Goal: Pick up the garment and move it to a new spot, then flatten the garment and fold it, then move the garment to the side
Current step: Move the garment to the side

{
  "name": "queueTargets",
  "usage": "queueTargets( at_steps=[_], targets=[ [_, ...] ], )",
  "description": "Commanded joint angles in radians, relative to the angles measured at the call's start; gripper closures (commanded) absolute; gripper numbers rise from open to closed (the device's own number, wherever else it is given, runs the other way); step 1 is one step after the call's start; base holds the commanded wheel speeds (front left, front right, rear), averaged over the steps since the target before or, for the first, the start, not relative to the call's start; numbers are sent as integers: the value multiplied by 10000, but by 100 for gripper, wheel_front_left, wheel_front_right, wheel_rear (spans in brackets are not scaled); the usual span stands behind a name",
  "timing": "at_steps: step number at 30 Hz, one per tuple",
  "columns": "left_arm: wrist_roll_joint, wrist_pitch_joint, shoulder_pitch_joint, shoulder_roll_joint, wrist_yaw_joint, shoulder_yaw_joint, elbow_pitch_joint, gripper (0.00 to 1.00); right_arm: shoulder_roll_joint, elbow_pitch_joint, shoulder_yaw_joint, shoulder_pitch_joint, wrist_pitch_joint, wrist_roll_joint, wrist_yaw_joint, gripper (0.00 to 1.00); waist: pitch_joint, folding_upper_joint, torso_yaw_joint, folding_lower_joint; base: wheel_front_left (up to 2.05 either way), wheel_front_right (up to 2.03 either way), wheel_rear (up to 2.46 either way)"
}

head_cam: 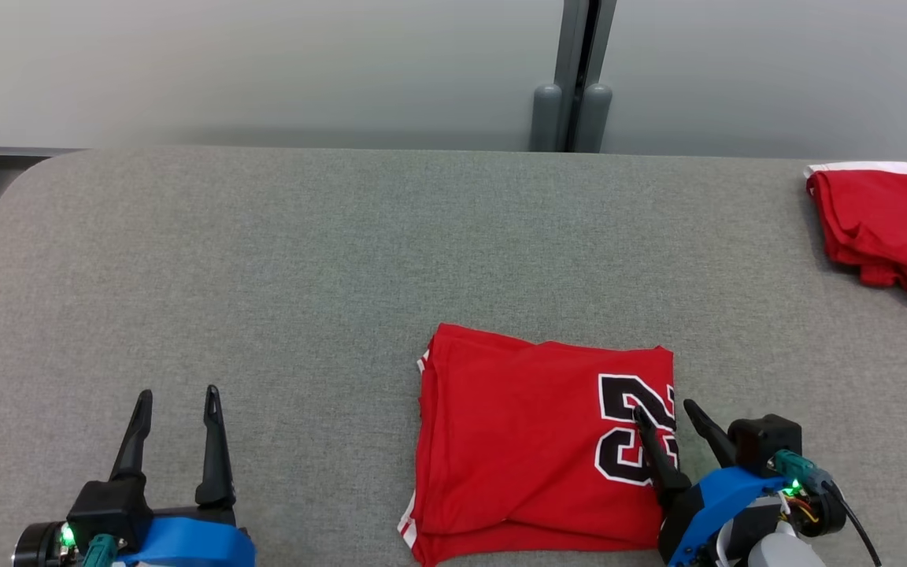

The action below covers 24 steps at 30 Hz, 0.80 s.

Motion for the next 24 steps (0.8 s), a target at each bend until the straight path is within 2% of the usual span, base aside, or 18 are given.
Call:
queueTargets(
  at_steps=[1,10,17,18,19,24],
  targets=[
    [-10,-39,-203,-3,-41,29,20,0,-32,210,-17,-194,-124,99,2,0,83,0,63,-1,0,0,0],
    [43,-39,-341,-99,-104,34,29,0,-31,1739,343,-439,-461,473,2,0,301,0,148,-1,0,0,0],
    [37,-39,-428,-179,-74,-34,52,0,83,2407,1730,-418,-471,1394,28,0,361,0,160,-1,0,0,0],
    [36,-39,-404,-194,-43,-61,28,0,91,2441,1894,-436,-478,1529,30,65,360,0,161,-1,0,0,0],
    [25,-39,-385,-200,-38,-82,15,0,91,2442,1952,-496,-562,1633,31,100,361,0,164,-1,0,0,0],
    [-39,-39,-355,-252,-16,-120,-20,0,-9,2601,1562,-1050,-910,1350,2,100,386,0,144,-1,0,0,0]
  ],
)
